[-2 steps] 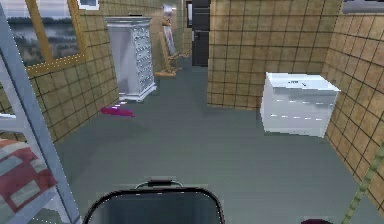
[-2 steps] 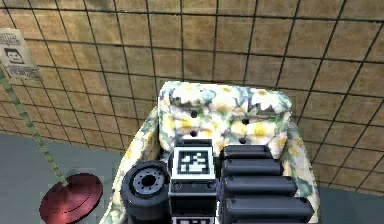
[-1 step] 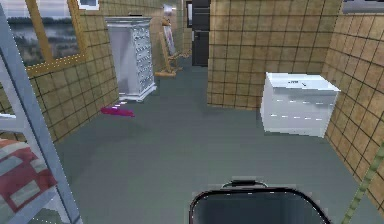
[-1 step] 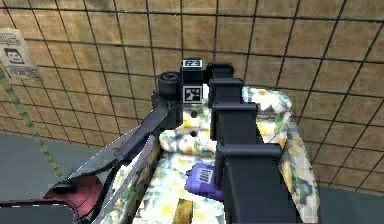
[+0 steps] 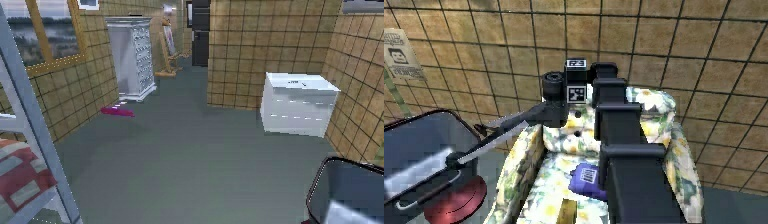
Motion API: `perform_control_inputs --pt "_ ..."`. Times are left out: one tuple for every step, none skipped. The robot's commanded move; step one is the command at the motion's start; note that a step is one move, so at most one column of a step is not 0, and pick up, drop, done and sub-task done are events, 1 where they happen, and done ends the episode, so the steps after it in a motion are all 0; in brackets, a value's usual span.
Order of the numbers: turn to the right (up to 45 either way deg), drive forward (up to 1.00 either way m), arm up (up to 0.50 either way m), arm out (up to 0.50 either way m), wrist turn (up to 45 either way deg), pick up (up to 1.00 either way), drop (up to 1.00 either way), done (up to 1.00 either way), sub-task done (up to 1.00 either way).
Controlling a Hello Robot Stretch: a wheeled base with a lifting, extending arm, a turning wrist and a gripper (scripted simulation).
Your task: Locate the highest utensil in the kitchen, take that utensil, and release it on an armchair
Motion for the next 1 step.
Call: perform_control_inputs --pt "0.0 0.00 0.00 0.00 45.0 0.00 0.00 0.00 0.00"
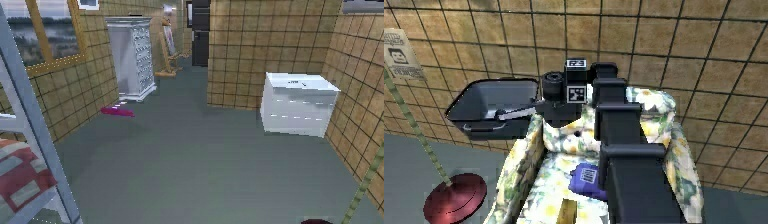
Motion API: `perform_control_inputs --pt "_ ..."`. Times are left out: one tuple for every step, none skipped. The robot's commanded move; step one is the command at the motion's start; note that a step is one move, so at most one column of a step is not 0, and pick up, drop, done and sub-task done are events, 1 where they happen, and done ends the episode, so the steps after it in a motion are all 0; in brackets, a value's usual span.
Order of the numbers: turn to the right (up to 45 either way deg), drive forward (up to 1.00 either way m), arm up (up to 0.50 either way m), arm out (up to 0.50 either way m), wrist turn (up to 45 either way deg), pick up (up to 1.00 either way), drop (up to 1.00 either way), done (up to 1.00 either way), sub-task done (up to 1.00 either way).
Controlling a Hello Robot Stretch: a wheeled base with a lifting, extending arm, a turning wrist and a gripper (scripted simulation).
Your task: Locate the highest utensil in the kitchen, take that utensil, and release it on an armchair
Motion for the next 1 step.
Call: perform_control_inputs --pt "0.0 0.00 0.00 0.00 45.0 0.00 0.00 0.00 0.00"
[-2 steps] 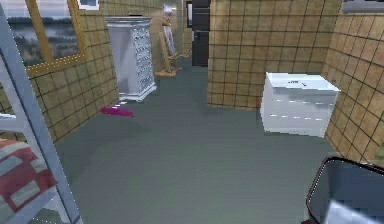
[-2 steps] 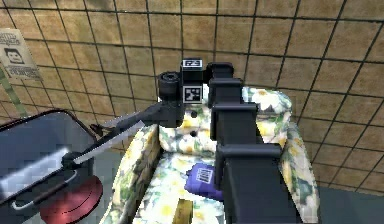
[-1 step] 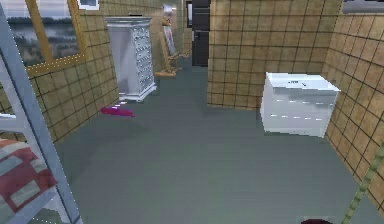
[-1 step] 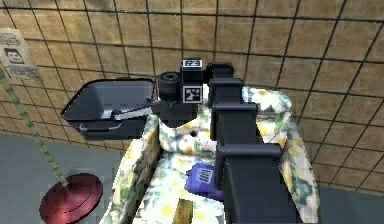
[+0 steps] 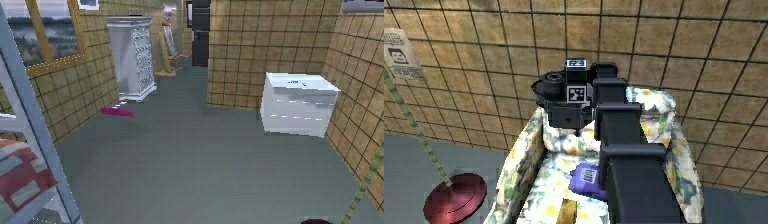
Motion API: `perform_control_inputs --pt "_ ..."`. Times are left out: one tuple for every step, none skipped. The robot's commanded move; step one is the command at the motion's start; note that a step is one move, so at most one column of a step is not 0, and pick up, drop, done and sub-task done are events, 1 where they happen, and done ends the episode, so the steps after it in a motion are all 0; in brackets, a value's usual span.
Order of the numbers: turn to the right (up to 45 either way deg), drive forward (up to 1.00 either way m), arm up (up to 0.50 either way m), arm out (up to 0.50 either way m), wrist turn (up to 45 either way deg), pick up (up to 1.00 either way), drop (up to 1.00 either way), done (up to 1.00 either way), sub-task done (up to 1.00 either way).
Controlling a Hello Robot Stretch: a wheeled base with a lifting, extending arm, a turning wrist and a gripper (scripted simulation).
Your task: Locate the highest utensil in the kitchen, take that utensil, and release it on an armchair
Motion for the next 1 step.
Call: perform_control_inputs --pt "0.0 0.00 -0.38 0.00 0.0 0.00 0.00 0.00 0.00"
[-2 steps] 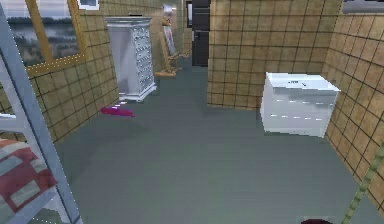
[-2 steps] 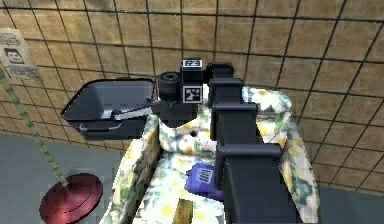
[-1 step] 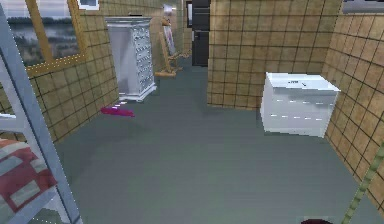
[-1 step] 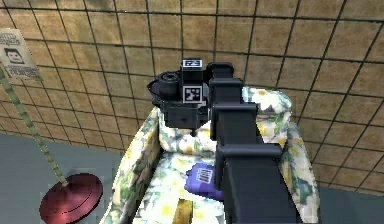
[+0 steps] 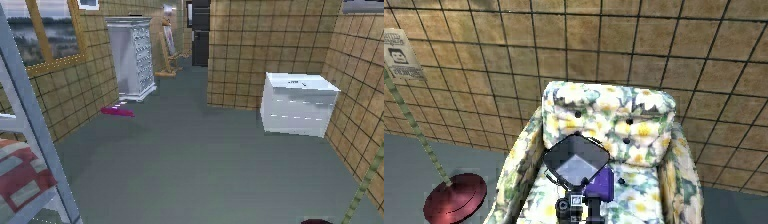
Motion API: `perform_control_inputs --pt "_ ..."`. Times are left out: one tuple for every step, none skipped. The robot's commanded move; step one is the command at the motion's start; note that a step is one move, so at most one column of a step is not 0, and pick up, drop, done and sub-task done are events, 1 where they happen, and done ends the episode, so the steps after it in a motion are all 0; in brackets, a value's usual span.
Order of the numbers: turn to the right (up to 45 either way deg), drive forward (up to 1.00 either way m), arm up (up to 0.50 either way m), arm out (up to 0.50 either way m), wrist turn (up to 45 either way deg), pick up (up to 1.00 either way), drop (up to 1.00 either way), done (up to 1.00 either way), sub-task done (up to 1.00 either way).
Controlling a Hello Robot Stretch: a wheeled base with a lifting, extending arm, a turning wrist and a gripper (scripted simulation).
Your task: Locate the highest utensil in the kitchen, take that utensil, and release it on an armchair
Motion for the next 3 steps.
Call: perform_control_inputs --pt "0.0 0.00 -0.32 0.00 0.0 0.00 0.00 0.00 0.00" --pt "0.0 0.00 0.00 0.00 0.0 0.00 1.00 0.00 0.00" --pt "0.0 0.00 0.10 0.00 0.0 0.00 0.00 0.00 0.00"
